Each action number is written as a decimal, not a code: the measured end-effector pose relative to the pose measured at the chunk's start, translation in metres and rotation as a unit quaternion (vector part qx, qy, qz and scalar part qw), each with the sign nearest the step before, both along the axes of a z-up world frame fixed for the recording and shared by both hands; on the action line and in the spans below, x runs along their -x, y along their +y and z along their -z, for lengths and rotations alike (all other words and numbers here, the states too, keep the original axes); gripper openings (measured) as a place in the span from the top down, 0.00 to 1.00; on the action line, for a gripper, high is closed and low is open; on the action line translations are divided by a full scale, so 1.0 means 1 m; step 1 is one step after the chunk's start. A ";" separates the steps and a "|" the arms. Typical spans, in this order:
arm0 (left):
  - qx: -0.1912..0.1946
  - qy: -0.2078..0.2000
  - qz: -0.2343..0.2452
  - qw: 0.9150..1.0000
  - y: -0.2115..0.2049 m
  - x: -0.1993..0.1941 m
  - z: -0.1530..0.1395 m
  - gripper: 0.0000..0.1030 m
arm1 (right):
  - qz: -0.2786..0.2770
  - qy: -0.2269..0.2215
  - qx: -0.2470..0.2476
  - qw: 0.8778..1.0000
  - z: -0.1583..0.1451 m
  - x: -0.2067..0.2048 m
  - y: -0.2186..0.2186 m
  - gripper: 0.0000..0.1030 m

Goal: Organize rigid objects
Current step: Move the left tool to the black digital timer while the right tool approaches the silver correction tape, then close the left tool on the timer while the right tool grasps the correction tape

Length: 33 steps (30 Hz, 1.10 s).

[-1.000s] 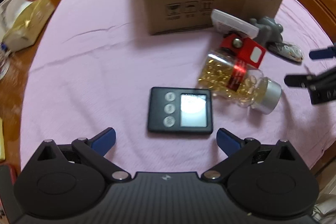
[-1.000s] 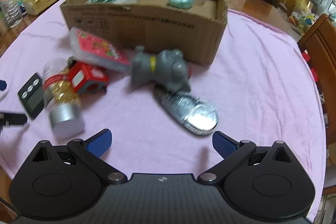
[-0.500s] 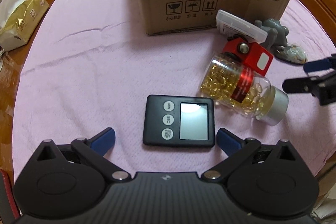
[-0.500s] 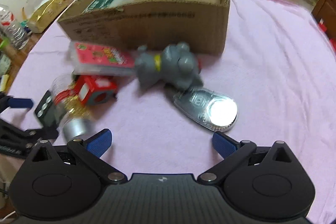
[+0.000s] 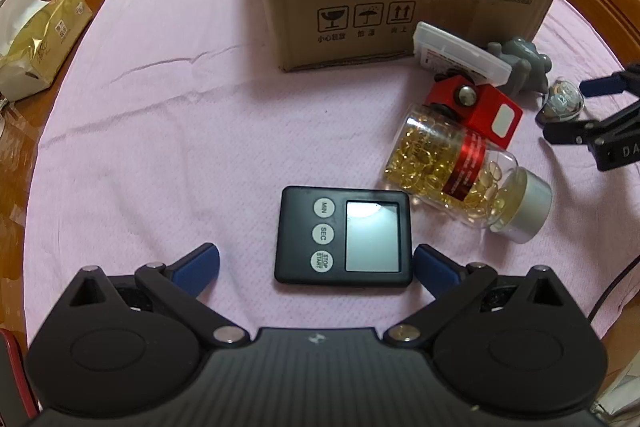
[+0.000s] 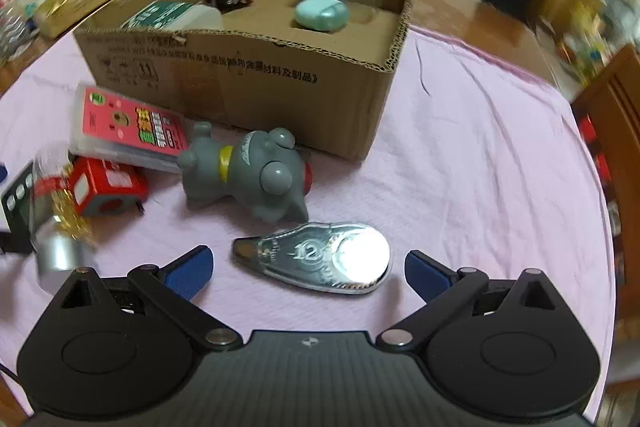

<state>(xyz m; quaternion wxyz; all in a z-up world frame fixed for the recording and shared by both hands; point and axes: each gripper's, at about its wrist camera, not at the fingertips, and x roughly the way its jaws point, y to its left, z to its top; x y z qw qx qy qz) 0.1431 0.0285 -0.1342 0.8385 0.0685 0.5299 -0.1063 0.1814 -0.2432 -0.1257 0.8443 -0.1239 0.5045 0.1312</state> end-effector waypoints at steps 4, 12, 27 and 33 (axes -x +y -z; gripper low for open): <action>0.001 -0.004 0.002 1.000 0.001 0.000 0.000 0.01 | -0.002 0.001 -0.016 1.000 0.004 -0.001 -0.011 0.00; 0.002 -0.013 0.009 1.000 -0.008 -0.002 -0.003 0.06 | -0.022 0.004 -0.016 1.000 0.004 -0.007 -0.008 0.00; 0.009 -0.030 0.006 1.000 -0.013 0.001 -0.012 0.33 | -0.035 -0.003 -0.019 0.999 0.005 -0.007 -0.006 0.00; 0.008 -0.028 -0.006 1.000 -0.014 -0.001 -0.012 0.32 | -0.014 0.004 -0.012 1.000 0.004 -0.008 0.003 0.00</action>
